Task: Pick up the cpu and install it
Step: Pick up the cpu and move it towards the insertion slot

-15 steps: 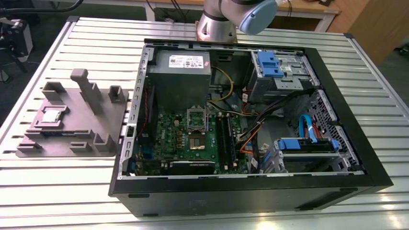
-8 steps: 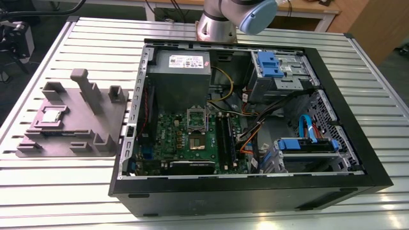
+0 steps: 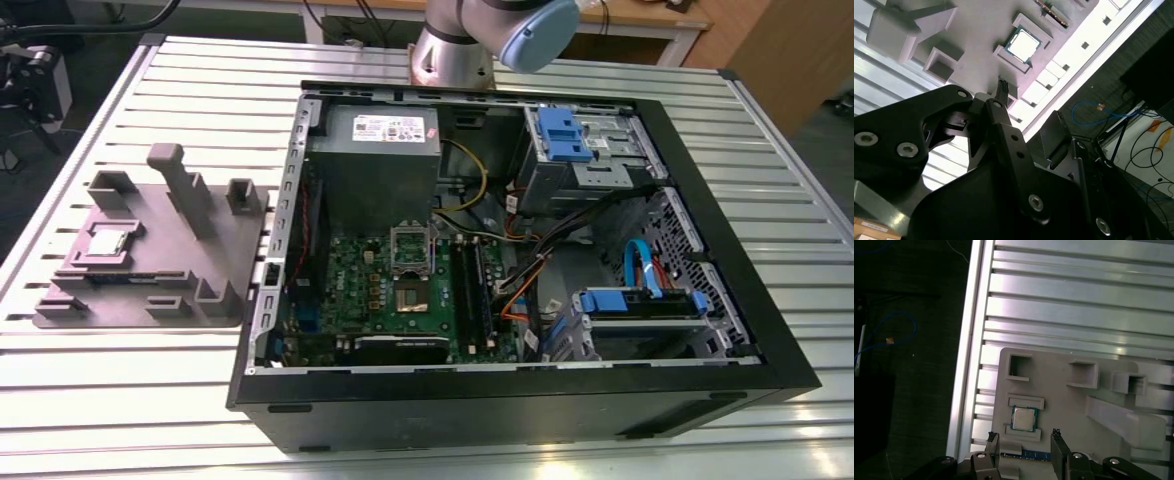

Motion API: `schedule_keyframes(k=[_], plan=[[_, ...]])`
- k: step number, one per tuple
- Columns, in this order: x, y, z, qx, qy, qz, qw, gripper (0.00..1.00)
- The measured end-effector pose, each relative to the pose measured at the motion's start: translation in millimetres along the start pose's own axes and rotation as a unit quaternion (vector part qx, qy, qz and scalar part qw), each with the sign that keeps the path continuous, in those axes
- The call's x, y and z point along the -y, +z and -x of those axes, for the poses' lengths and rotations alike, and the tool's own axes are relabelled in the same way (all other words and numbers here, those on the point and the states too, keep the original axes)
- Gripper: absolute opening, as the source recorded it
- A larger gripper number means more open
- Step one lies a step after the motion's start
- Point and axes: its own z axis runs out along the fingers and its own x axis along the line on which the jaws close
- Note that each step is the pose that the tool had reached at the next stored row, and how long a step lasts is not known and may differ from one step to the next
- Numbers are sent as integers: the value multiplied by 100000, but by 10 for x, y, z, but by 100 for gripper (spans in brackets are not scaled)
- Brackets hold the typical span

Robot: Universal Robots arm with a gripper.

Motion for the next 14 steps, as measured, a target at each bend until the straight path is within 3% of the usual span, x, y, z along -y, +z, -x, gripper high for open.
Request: schedule_keyframes(k=[14], plan=[[60,124,-3,-20,5,-6,100000,53]])
